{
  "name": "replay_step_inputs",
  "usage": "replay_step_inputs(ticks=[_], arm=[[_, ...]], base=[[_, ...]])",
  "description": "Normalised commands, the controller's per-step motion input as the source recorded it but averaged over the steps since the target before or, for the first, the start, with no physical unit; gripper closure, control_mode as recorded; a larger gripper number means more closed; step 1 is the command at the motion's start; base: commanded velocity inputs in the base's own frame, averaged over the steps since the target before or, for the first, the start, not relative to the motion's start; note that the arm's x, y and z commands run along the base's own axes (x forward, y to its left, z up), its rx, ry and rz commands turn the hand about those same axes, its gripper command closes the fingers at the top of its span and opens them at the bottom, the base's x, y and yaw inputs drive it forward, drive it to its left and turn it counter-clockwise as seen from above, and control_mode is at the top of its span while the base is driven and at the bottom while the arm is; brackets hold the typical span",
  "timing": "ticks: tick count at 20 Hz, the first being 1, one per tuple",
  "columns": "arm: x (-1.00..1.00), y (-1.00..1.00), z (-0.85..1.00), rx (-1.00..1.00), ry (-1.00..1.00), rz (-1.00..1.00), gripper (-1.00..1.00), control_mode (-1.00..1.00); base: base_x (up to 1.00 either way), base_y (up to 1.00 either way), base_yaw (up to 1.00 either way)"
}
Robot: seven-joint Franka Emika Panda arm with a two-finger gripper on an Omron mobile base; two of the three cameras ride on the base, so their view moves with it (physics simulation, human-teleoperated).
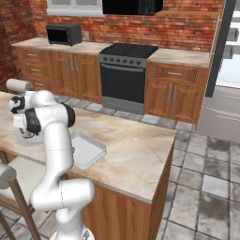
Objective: Place two dumplings into each of the tupperware containers and then place the containers in the fridge.
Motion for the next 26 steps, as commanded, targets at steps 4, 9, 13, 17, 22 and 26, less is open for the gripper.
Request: replay_step_inputs(ticks=[4,9,13,17,22,26], arm=[[0.11,0.06,0.00,0.00,0.00,0.00,-1.00,-1.00],[0.04,0.08,0.00,0.00,0.00,0.00,-1.00,-1.00],[0.00,0.01,-0.01,0.00,0.00,0.00,-1.00,-1.00],[0.02,0.00,-0.15,0.00,0.00,0.00,-1.00,-1.00],[0.02,0.05,-0.26,0.00,0.00,0.00,-1.00,-1.00],[0.01,0.06,-0.14,0.00,0.00,0.00,1.00,-1.00]], base=[[0.00,0.00,0.00],[0.00,0.00,0.00],[0.00,0.00,0.00],[0.00,0.00,0.00],[0.00,0.00,0.00],[0.00,0.00,0.00]])
